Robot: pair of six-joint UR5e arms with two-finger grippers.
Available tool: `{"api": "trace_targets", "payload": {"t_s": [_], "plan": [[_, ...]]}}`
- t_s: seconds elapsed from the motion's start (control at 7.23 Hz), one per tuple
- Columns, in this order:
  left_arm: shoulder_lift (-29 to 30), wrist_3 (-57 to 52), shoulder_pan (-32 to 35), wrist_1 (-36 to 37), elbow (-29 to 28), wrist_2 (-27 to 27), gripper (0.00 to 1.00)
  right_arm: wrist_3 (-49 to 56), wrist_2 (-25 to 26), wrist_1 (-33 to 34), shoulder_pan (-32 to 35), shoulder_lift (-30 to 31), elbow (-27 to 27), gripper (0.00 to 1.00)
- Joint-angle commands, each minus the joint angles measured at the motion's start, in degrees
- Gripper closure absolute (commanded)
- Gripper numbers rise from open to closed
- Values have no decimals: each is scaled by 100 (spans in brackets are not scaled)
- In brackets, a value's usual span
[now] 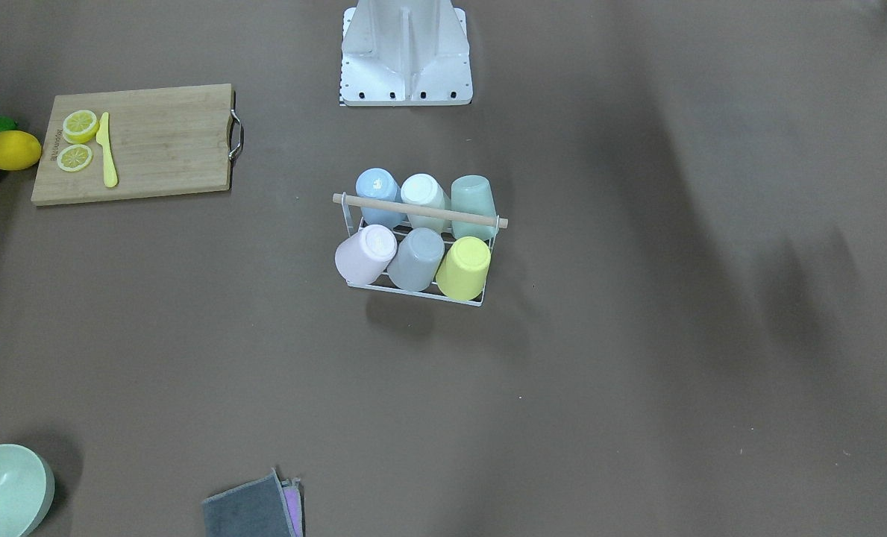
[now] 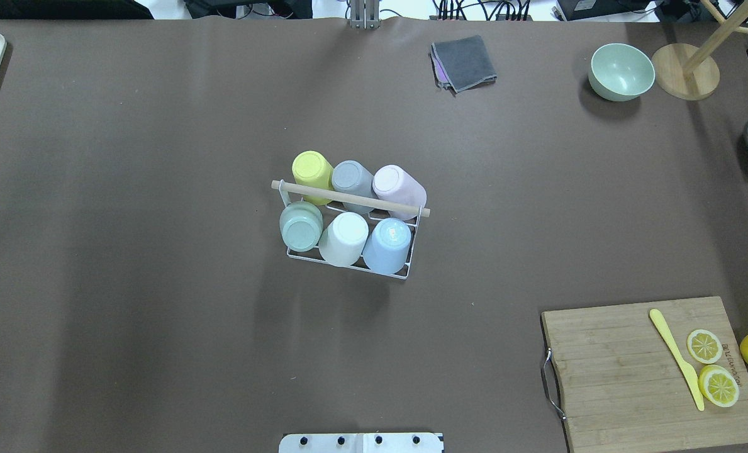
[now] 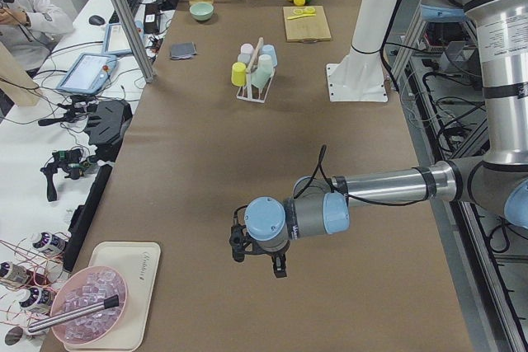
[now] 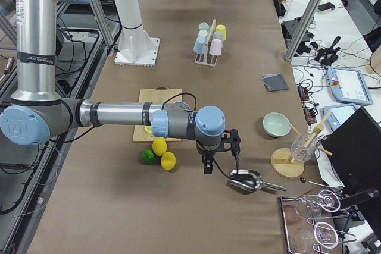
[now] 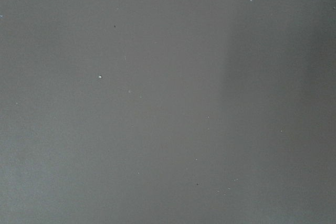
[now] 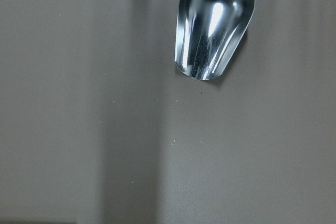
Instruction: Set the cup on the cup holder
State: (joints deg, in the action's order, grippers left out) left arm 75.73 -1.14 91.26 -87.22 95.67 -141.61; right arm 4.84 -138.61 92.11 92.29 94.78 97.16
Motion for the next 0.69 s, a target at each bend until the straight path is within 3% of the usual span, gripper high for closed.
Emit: {"api": "trace_targets", "payload": {"t_s": [0.0,0.28,0.55], "plan": [[-67,0,6,-23,31,10,2,0,0,0,0,-30,-22,0],[-49,26,6,-76,101,107,2,0,9,9,0,-30,-22,0],[-58,9,6,-85,137,667,2,0,18,175,-9,-127,-22,0]]}}
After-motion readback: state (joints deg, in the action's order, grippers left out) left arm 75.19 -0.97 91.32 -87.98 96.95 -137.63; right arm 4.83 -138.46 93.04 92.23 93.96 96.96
